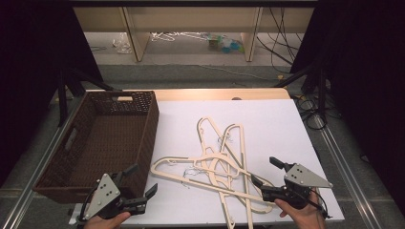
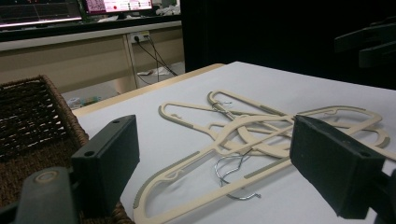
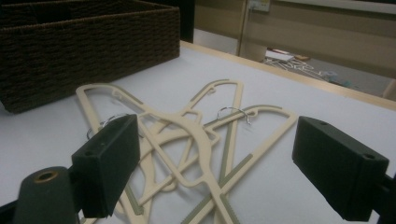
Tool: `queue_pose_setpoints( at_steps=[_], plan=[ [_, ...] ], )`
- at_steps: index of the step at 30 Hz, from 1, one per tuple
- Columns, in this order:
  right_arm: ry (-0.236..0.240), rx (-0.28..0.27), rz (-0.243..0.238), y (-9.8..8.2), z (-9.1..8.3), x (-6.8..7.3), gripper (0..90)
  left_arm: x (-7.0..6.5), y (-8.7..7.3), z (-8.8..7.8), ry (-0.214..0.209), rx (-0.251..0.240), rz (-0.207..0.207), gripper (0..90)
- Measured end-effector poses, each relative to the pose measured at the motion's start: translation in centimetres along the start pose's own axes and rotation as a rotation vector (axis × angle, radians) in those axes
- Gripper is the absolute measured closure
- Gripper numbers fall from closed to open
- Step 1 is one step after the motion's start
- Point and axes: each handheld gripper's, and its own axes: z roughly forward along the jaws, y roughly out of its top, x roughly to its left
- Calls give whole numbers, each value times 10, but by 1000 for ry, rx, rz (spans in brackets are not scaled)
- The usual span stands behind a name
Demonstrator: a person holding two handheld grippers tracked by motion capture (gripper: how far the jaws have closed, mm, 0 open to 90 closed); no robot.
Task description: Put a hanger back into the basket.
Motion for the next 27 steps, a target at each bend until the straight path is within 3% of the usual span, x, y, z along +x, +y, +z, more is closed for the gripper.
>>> queue_pose_setpoints(
  at_steps=[5, 12, 17, 19, 21, 23, 24, 25, 27],
  plan=[
    [25, 20, -13, -1, 4, -1, 165, -1, 0, 0, 0, -1, -11, 159],
    [57, 117, -35, -2, 11, -3, 202, -1, 0, 0, 0, 2, -14, 159],
    [78, 193, -63, -2, 23, -14, 251, -1, 0, 1, -5, 6, -5, 159],
    [86, 265, -68, -3, 28, -20, 304, -2, 0, 1, -7, 4, -6, 159],
    [97, 278, -72, -3, 30, -21, 309, -2, 0, 1, -9, 4, -4, 159],
    [107, 351, -102, -3, 37, -27, 363, -3, 0, 1, -13, 7, -2, 159],
    [107, 351, -102, -3, 37, -27, 363, -3, -1, 3, -23, -6, -4, 159],
    [102, 370, -109, -3, 38, -28, 374, -4, 0, 1, -15, 10, -3, 159],
    [115, 432, -107, -3, 44, -32, 395, -3, 0, 1, -18, 6, -2, 159]
  ],
)
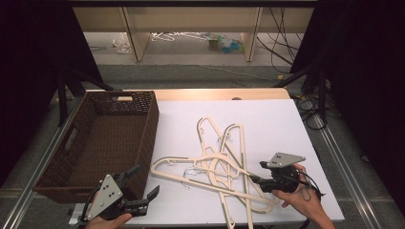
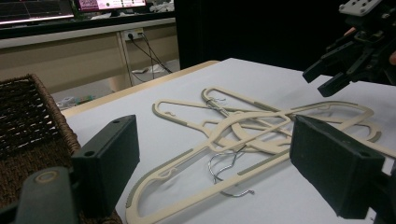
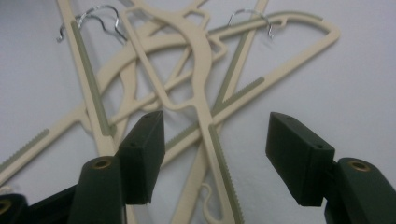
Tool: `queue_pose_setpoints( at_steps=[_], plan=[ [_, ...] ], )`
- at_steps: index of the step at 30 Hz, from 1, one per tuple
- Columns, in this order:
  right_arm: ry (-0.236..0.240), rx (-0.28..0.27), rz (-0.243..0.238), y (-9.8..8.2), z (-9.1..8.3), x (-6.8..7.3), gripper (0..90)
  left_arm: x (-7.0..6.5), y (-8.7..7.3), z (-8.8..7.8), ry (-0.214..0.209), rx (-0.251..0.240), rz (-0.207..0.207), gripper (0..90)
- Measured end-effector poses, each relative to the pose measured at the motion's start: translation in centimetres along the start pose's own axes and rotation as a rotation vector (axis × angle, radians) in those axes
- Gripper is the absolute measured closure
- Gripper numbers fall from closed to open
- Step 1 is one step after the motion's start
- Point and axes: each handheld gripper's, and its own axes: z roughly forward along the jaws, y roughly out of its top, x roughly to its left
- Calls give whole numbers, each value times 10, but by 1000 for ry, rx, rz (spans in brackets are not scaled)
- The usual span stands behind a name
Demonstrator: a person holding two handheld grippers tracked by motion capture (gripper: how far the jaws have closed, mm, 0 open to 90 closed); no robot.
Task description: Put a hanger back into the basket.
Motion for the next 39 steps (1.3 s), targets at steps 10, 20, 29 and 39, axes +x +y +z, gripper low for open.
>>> queue_pose_setpoints(
  at_steps=[10, 20, 29, 39],
  plan=[
    [114, 196, -33, 6, 21, -17, 528, -1, 0, 1, -6, -3, 7, 160],
    [181, 307, -26, 12, 46, -28, 667, -1, 0, 1, -8, 7, 12, 160],
    [219, 366, -13, 20, 50, -28, 784, -3, 1, 5, -15, 13, 1, 160],
    [185, 390, -119, 35, 32, -17, 792, -15, 10, 39, -39, 95, 43, 169]
  ],
)
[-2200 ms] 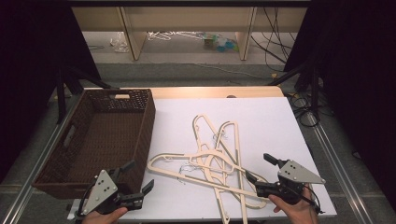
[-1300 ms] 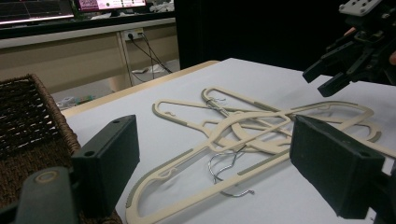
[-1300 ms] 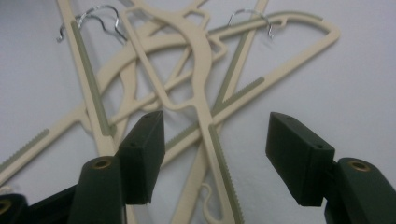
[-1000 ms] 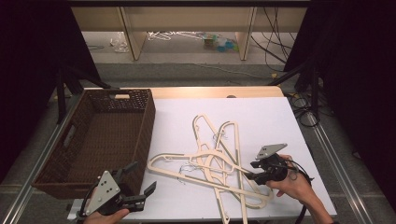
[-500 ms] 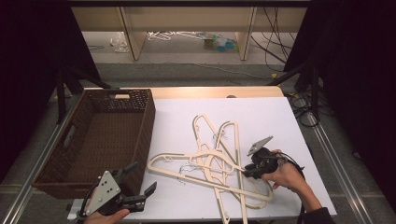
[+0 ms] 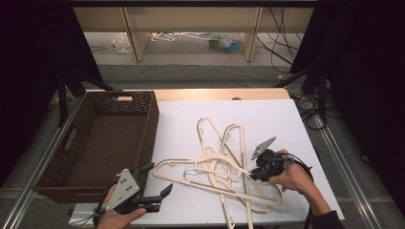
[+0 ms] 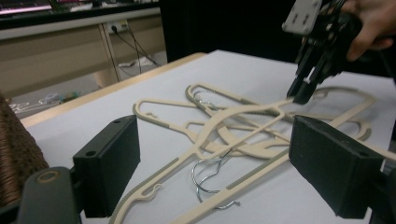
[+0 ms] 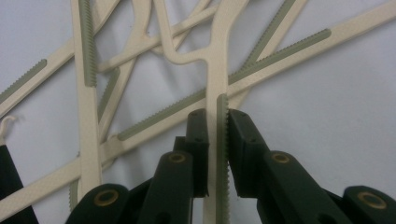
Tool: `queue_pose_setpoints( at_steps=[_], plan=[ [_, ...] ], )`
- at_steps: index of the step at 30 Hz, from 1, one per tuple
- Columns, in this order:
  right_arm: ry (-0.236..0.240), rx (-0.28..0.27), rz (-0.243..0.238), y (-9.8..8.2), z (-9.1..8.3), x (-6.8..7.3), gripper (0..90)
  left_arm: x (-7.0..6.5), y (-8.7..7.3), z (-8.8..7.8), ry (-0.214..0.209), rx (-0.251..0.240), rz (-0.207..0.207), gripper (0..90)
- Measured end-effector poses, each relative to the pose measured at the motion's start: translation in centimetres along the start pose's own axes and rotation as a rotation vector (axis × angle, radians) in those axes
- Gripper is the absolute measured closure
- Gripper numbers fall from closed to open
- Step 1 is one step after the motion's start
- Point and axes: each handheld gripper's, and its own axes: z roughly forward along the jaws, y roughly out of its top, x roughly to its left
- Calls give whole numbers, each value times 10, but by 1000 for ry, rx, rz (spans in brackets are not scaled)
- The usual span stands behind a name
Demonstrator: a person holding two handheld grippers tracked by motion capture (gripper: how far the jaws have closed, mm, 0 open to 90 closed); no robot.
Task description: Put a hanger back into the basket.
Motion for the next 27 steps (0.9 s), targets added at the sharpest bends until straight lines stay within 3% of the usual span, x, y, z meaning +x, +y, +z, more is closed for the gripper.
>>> queue_pose_setpoints(
  at_steps=[3, 6, 9, 10, 13, 14, 15, 16, 18, 23, 24, 25, 27],
  plan=[
    [-30, -1, -31, 2, -6, 3, 794, -5, 6, 28, -24, 63, 16, 173],
    [-35, -5, -44, 3, -14, 6, 794, -6, 10, 56, -74, 109, 42, 172],
    [-35, -14, -66, 4, -21, 8, 794, -6, 14, 85, -82, 171, 47, 165],
    [-37, -15, -74, 3, -24, 10, 794, -5, 14, 94, -80, 188, 38, 170],
    [-37, -19, -92, 2, -30, 12, 794, -3, 16, 118, -128, 261, 19, 161],
    [-51, -13, -98, 1, -33, 13, 794, 1, 15, 134, -142, 313, 12, 167],
    [-51, -13, -98, 1, -33, 13, 794, 1, 15, 134, -142, 313, 12, 184],
    [-55, -14, -101, 1, -33, 14, 794, 2, 14, 142, -146, 344, 14, 184],
    [-53, -21, -112, 2, -36, 13, 793, 3, 12, 153, -149, 391, 51, 214],
    [-59, -16, -119, 2, -40, 17, 794, 7, 2, 175, -179, 462, 54, 237],
    [-57, -17, -128, 3, -40, 18, 794, 7, 1, 178, -179, 468, 71, 252],
    [-57, -14, -124, 3, -41, 19, 794, 6, -1, 181, -196, 475, 55, 288],
    [-59, -14, -137, 3, -42, 21, 794, 6, -2, 186, -208, 474, 63, 345]
  ],
)
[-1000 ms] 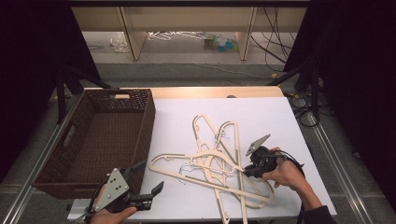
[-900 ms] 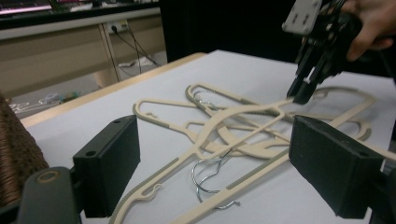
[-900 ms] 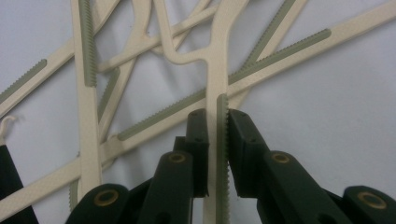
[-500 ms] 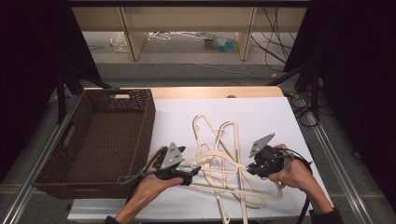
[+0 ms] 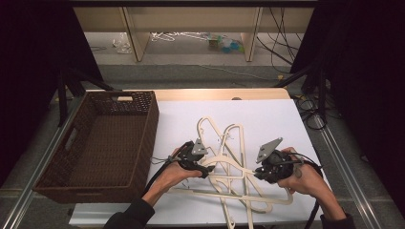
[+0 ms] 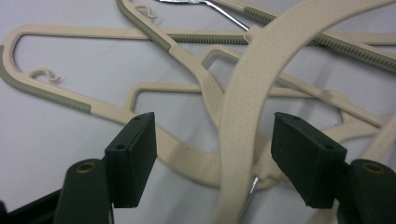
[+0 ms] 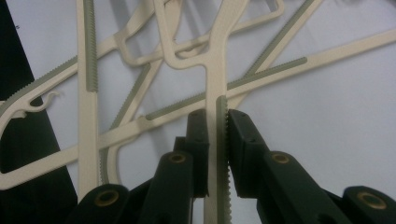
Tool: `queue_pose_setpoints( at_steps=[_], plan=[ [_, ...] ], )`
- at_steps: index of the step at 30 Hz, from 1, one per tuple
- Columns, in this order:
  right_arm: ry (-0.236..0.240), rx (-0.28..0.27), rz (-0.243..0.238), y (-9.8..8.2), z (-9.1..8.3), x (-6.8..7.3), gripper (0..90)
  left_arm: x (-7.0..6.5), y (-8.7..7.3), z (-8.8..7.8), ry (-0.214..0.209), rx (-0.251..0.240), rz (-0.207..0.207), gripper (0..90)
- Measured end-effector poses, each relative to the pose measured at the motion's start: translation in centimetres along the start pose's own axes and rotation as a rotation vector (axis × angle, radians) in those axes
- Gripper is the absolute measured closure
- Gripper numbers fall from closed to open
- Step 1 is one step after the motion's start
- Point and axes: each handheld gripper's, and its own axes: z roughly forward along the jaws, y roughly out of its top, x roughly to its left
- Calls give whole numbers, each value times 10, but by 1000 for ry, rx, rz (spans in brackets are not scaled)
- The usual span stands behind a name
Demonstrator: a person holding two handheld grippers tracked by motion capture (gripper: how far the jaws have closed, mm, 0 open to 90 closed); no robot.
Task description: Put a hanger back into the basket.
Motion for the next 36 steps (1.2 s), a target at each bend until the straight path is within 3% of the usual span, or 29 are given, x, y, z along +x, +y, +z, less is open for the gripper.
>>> queue_pose_setpoints(
  at_steps=[6, 8, 10, 12, 21, 26, 32, 33, 36],
  plan=[
    [-8, -4, -18, 3, -3, 2, 794, -1, 5, 4, -33, -16, 35, 464],
    [-2, -7, -27, 3, -4, 3, 794, 0, 7, 3, -60, -25, 61, 541],
    [-7, -9, -40, 4, -3, 4, 794, 1, 8, 2, -101, -17, 61, 614],
    [-11, -15, -52, 4, -3, 4, 793, 1, 9, 0, -114, -27, 63, 682],
    [9, -44, -104, -1, -6, 2, 799, -1, 20, -37, -200, -78, 71, 727],
    [17, -96, -90, -4, -11, -2, 782, -8, 25, -60, -262, -90, 79, 764],
    [-18, -140, -59, -7, -17, -4, 657, -19, 29, -73, -296, -82, 91, 814],
    [-48, -177, -10, -7, -20, -5, 578, -21, 31, -74, -303, -85, 83, 841],
    [-66, -209, 24, -8, -23, -9, 537, -28, 36, -78, -312, -94, 64, 853]
  ],
)
